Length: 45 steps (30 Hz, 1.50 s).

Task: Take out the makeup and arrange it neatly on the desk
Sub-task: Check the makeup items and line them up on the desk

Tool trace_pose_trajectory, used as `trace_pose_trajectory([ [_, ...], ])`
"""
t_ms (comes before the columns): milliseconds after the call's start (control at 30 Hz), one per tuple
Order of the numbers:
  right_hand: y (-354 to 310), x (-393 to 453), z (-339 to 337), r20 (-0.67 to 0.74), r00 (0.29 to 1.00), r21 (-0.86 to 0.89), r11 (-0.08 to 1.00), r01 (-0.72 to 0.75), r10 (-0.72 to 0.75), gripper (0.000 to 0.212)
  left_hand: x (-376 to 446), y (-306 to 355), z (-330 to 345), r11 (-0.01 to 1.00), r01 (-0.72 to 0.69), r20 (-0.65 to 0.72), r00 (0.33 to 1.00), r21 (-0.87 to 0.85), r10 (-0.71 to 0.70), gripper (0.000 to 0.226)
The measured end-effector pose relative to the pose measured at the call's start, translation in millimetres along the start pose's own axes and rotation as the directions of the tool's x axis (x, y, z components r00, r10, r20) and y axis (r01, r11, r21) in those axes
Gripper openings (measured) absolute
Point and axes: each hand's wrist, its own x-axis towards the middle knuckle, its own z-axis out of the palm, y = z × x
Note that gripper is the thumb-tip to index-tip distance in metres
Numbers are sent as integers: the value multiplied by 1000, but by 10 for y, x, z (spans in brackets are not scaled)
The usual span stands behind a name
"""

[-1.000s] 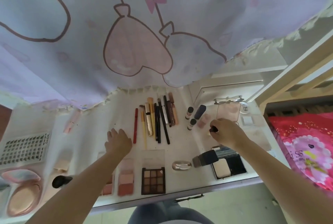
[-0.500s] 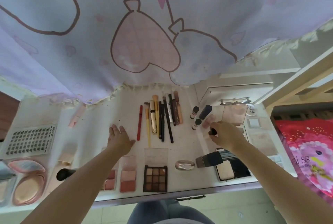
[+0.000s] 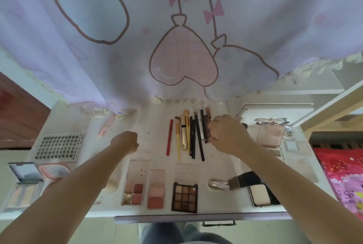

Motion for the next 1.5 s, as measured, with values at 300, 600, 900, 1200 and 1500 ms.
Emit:
trace_pose_trajectory([
  [300,-1171,970,486,297,933,199,969,146,-202,56,93,-881,-107,988,139,-111,983,-67,-146,37],
  [600,-1636,1235,932,415,909,193,980,-39,-45,48,504,-1068,-3,999,-18,-154,988,-51,10,32],
  [900,-1679,1125,454,196,946,721,615,-318,260,46,289,-1009,-184,845,-532,-155,831,59,534,25],
  [1200,-1504,658,-408,-120,862,906,410,-108,493,40,-497,-724,-925,586,-808,-435,508,58,744,30],
  [1500,-1214,143,-646,-265,692,933,360,9,672,32,-710,-851,-1204,522,-844,-338,530,-122,777,27],
])
